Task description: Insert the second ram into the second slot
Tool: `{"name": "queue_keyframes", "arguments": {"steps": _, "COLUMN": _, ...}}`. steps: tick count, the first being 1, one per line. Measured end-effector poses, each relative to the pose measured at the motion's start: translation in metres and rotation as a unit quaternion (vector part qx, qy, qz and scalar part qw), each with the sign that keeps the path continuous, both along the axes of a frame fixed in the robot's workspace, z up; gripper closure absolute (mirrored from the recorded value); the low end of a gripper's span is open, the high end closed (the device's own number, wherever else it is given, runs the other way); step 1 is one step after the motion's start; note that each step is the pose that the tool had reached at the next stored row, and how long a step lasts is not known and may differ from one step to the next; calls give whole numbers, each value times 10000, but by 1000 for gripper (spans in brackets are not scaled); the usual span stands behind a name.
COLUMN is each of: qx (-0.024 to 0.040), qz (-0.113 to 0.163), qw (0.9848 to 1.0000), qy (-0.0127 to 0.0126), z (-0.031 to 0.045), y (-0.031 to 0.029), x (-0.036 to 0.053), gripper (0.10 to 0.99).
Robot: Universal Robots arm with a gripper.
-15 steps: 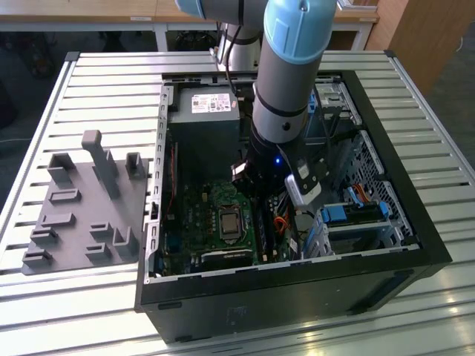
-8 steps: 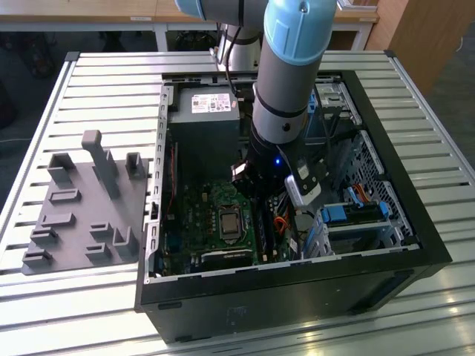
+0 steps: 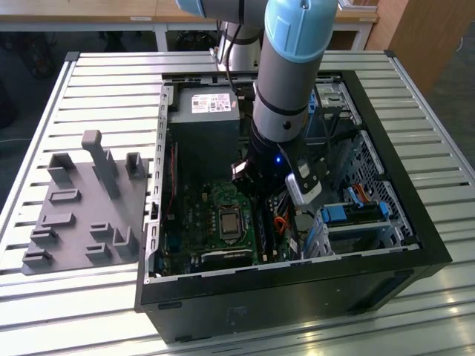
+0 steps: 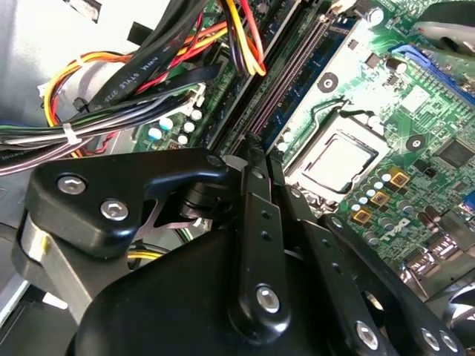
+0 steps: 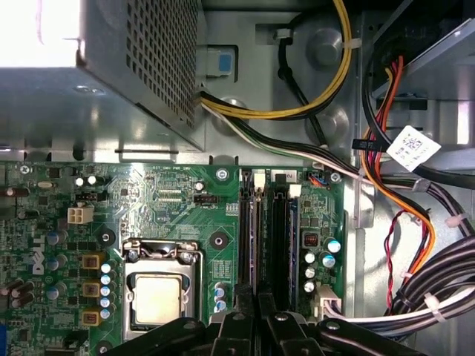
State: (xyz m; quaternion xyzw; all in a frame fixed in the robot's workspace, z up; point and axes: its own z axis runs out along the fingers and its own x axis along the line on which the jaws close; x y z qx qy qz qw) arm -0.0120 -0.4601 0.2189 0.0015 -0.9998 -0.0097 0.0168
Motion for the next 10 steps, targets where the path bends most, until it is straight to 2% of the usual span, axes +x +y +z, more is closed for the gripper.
{"name": "queue_keyframes", "arguments": {"steps": 10, "qx": 0, "qz": -16, "qw": 10000, "qy": 0, "z": -8, "y": -1, "x": 30, "gripper": 949}}
